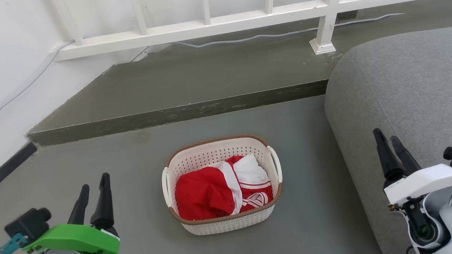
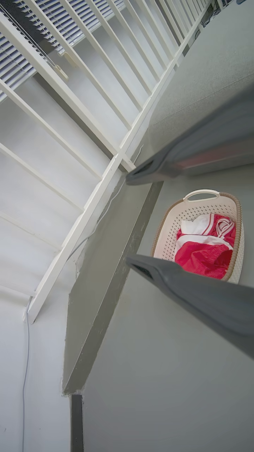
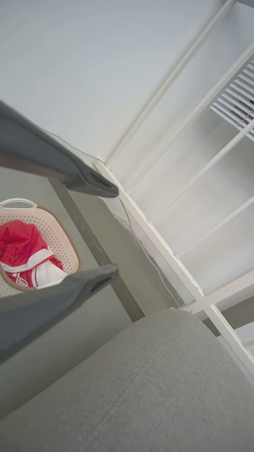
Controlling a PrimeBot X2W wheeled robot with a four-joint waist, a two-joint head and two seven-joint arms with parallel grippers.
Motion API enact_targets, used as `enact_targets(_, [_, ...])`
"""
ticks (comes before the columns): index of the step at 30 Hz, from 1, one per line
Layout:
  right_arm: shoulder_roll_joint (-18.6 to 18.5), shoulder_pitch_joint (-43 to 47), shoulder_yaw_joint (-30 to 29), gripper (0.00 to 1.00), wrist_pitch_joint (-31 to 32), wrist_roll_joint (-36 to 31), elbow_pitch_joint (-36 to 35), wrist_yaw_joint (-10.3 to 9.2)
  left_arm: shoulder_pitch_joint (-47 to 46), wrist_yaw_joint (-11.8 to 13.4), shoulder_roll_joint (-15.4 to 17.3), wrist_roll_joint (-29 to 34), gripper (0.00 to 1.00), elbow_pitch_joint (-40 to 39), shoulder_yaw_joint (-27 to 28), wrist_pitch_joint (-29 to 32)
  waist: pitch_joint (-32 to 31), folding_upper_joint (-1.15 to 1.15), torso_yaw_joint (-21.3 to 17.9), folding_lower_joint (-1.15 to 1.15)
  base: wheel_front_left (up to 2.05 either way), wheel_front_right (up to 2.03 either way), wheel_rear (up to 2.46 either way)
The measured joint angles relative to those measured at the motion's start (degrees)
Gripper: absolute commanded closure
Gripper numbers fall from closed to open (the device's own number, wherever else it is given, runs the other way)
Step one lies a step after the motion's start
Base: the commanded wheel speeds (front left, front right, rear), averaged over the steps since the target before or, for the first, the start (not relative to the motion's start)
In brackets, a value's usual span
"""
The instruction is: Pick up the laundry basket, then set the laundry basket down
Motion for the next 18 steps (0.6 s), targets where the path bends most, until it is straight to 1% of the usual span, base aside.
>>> enact_targets(1, [0.0, 0.0, 0.3, 0.0, -0.1, -0.7, 0.0, -0.43, 0.0, 0.0, 0.0, 0.9, 0.0, 0.0, -0.3, -0.1, 0.0, 0.0, 0.0, 0.0, 0.0, 0.0, 0.0])
enact_targets(4, [-0.2, -0.1, 1.3, 0.0, -0.7, -3.0, 0.0, -0.45, 0.0, 0.8, 0.0, 3.5, 0.0, 0.0, -1.0, -0.6, 0.0, 0.0, 0.0, 0.0, 0.0, 0.0, 0.0])
enact_targets(7, [-0.3, -0.1, 2.2, 0.0, -1.3, -5.0, 0.2, -1.26, 0.1, 1.4, 0.1, 6.2, 0.0, 0.0, -1.7, -1.1, -0.1, 0.0, 0.0, 0.0, 0.0, 0.0, 0.0])
enact_targets(18, [-0.4, -0.1, 5.0, 0.0, -3.0, -12.6, 0.9, -2.41, 0.2, 3.5, 0.1, 14.2, 0.0, 0.1, -3.3, -3.1, -0.2, 0.0, 0.0, 0.0, 0.0, 0.0, 0.0])
